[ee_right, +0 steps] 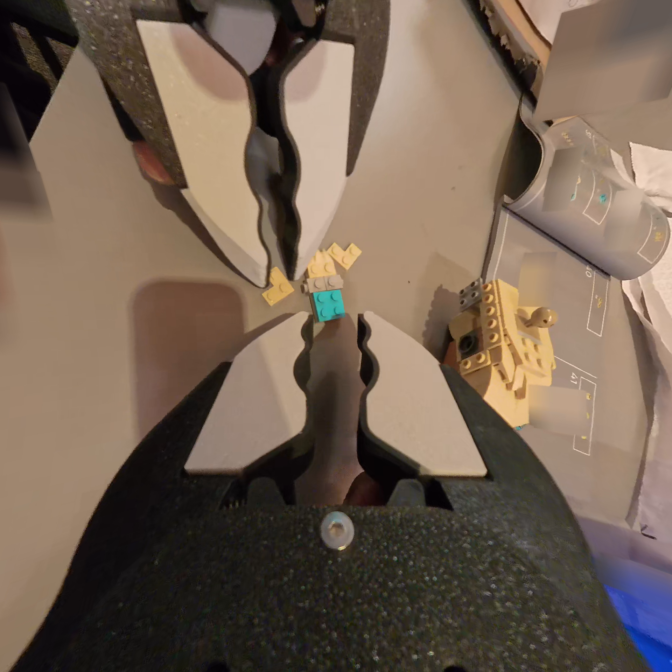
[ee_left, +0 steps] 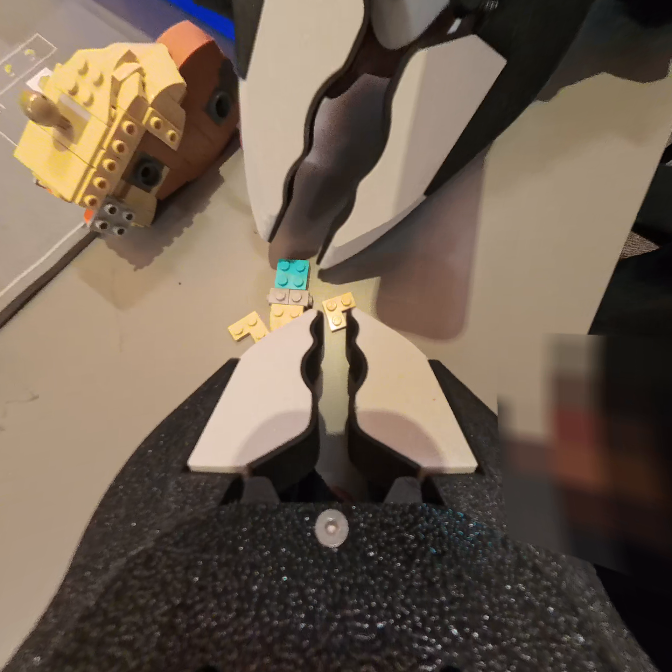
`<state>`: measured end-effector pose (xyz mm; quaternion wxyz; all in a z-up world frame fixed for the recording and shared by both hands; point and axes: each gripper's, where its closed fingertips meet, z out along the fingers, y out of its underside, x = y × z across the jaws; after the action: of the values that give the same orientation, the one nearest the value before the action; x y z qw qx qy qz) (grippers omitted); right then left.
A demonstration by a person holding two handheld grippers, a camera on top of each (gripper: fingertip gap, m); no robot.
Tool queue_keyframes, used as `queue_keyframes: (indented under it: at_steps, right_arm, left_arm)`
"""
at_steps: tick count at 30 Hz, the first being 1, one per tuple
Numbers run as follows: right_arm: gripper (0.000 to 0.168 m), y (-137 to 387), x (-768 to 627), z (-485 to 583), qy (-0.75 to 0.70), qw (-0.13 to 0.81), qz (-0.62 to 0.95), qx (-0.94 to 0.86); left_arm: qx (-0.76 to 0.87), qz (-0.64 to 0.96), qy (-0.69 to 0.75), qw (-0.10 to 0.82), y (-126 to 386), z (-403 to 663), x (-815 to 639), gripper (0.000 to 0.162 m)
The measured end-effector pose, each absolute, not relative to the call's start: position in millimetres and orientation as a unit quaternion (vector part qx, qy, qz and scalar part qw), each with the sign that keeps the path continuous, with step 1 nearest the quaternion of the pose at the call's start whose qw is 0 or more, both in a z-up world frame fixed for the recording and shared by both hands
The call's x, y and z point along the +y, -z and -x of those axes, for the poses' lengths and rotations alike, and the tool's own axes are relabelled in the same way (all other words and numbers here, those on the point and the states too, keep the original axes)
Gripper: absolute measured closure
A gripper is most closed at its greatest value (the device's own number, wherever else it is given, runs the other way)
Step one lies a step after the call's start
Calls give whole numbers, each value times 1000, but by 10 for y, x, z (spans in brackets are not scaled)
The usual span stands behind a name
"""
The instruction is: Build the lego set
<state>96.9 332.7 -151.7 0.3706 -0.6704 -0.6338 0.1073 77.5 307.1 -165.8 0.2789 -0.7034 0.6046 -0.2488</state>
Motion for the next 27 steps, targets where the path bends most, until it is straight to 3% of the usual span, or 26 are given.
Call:
queue_keyframes:
  at_steps: [8, 16, 27]
  right_arm:
    - [143, 1601, 3355, -936, -140, 347, 662, -650]
    - [151, 1613, 3332, -867, -155, 339, 658, -654]
    - [152, 1555, 3259, -795, -166, 378, 656, -632]
  left_arm:
    - [626, 681, 262, 277, 1652, -776, 3028, 155]
    - [639, 658, 269, 293, 1477, -677, 3098, 155]
    - [671, 645, 239, 279, 1456, -644, 3205, 155]
